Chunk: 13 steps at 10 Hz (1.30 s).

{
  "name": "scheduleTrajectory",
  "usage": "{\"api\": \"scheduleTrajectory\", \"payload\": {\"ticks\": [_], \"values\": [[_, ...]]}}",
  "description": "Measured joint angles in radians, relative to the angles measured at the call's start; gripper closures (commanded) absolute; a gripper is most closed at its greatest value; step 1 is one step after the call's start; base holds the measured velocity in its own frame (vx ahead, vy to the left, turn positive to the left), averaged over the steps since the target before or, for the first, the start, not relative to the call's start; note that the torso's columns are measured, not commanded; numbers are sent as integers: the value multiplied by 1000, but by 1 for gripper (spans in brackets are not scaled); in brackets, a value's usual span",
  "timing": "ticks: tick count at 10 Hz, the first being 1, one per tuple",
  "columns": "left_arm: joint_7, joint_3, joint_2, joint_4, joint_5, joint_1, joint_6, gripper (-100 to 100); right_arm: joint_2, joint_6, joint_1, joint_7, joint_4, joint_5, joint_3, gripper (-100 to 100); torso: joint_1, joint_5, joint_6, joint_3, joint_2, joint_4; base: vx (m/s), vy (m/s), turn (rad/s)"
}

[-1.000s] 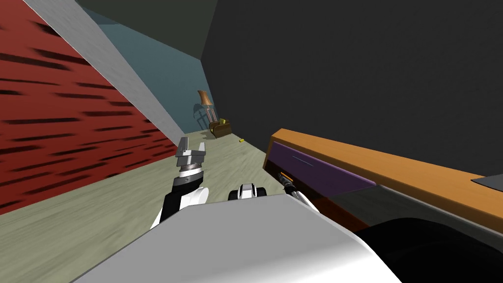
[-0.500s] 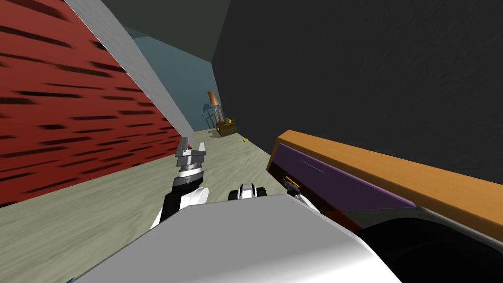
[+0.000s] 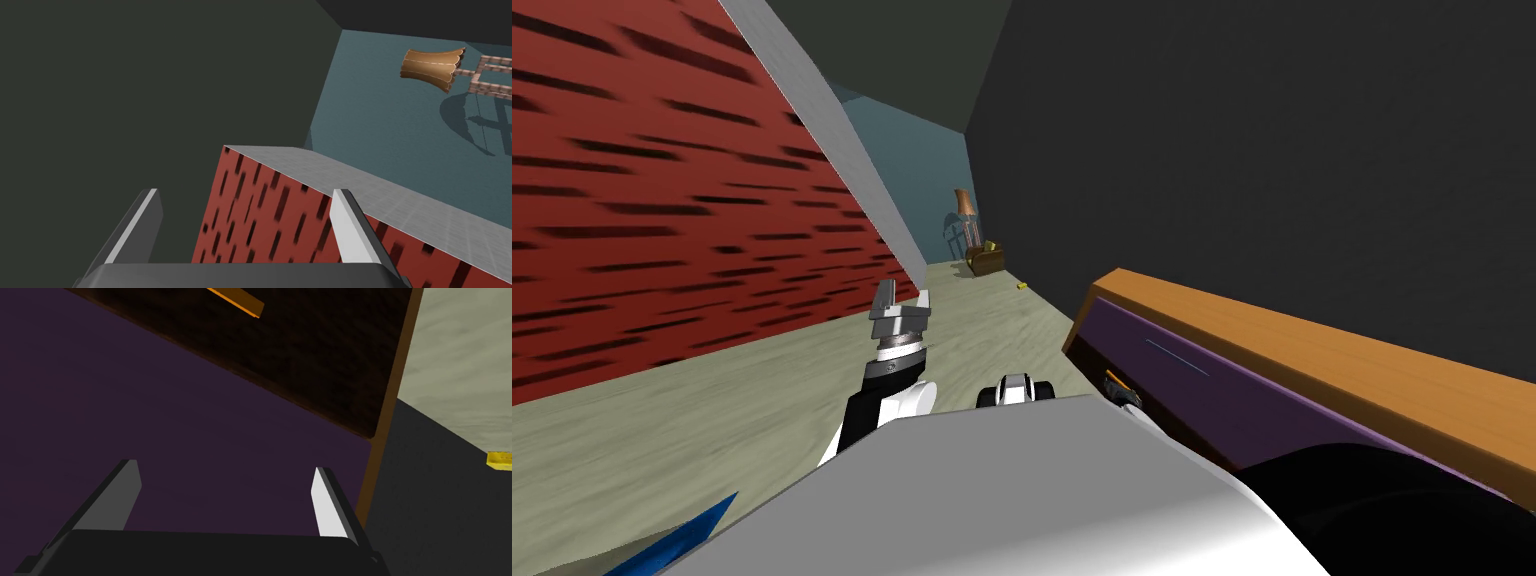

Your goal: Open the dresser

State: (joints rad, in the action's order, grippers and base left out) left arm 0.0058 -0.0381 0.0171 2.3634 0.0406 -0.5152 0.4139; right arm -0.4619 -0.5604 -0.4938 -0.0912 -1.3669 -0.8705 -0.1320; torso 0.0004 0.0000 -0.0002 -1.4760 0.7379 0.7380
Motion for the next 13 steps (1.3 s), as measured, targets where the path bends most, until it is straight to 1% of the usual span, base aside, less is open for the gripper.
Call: {"api": "scheduleTrajectory", "payload": {"ticks": [1, 2, 3, 4, 5, 6, 8, 9, 10, 12, 13], "values": [[0, 0, 0, 0, 0, 0, 0, 0, -7, -20, 0, 0, 20, -19, 0, -100, 0, 0, 1, 0, 0, 0, 19, 25, 225], [0, 0, 0, 0, 0, 0, 0, 0, -17, -43, -7, -1, 49, -54, -1, -100, 0, 0, 0, 0, 0, 0, 18, 15, 109], [0, 0, 0, 0, 0, 0, 0, 0, -22, -68, -4, -10, 62, -64, -3, -100, -1, 0, 1, 0, 0, 0, 21, 17, 189], [0, 0, 0, 0, 0, 0, 0, 0, -28, -99, -2, -21, 87, -89, -8, -100, -1, 0, 0, 0, 0, 0, 17, 13, 105], [0, 0, 0, 0, 0, 0, 0, 0, -34, -122, -4, -25, 101, -104, -9, -100, -1, 0, 1, 0, 0, 0, 14, 17, 219], [0, 0, 0, 0, 0, 0, 0, 0, -48, -148, -8, -34, 122, -121, -8, -100, 0, 0, 0, 0, 0, 0, 12, 10, 87], [0, 0, 0, 0, 0, 0, 0, 0, -58, -191, -10, -32, 168, -168, -11, -100, 0, 0, 0, 0, 0, 0, 11, 20, 204], [0, 0, 0, 0, 0, 0, 0, 0, -70, -228, -21, -62, 163, -179, -10, -100, 0, 0, 0, 0, 0, 0, 13, 16, 61], [0, 0, 0, 0, 0, 0, 0, 0, -76, -249, -15, -68, 183, -196, -11, -100, 0, 0, 1, 0, 0, 0, 8, 6, -34], [0, 0, 0, 0, 0, 0, 0, 0, -76, -257, -4, -56, 225, -211, -13, -100, -1, 0, 0, 0, 1, 0, 4, 3, 63], [0, 0, 0, 0, 0, 0, 0, 0, -81, -272, 0, -56, 255, -231, -15, -100, 0, 0, 0, 0, 0, 0, 10, 14, 233]]}}
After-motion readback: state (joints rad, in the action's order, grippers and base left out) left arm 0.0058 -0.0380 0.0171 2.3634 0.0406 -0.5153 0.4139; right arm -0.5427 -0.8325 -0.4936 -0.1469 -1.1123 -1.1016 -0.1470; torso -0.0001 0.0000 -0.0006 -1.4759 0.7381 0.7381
